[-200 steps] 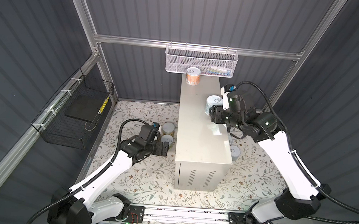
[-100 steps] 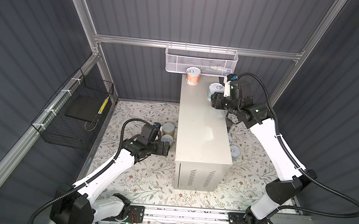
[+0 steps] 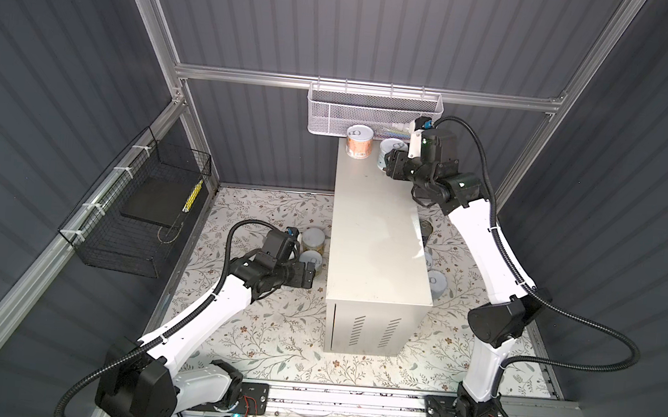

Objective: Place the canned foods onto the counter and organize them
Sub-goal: 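Carry the light-blue can with the right gripper beside the peach-labelled can and lower it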

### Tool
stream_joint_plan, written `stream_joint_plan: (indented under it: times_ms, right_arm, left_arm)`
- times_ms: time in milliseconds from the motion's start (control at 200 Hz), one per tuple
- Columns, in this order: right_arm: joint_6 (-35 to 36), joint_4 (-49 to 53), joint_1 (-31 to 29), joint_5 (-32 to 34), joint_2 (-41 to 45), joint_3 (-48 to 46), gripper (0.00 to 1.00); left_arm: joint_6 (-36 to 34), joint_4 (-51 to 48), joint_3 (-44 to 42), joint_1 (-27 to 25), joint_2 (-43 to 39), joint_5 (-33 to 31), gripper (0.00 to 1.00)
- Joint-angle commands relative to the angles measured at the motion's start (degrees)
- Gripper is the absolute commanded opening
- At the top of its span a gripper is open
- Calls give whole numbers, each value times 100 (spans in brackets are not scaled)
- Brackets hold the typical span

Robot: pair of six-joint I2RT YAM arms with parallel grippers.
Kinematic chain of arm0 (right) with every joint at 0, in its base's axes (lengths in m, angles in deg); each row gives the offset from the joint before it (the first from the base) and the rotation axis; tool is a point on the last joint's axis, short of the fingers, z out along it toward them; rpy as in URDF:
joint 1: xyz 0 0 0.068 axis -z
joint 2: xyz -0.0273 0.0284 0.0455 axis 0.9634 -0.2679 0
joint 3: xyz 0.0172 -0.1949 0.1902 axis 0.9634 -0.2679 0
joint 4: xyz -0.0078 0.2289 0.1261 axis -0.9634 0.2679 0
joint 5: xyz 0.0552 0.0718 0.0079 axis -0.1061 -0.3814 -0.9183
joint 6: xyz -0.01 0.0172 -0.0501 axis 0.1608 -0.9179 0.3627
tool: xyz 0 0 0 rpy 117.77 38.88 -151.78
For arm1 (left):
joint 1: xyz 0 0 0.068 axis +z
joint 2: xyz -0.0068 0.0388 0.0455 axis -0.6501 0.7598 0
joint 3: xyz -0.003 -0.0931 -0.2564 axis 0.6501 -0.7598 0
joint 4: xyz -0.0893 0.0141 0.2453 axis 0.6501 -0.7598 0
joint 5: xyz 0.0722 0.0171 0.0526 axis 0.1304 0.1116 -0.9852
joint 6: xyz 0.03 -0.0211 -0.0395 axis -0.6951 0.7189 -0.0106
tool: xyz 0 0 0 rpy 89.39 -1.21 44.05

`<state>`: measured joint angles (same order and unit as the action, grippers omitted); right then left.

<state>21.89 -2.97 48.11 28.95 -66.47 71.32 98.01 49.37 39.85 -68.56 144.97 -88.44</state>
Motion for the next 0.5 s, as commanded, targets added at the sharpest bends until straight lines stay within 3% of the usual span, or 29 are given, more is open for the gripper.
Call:
stream_joint_plan:
  times_ms: [0, 495]
  right_arm:
    - [85, -84, 96, -24, -254, 407, 61]
    - [-174, -229, 326, -441, -991, 1089, 59]
  left_arm:
    - [-88, -81, 159, 32, 39, -66, 97]
    - [-111, -126, 194, 32, 140, -163, 97]
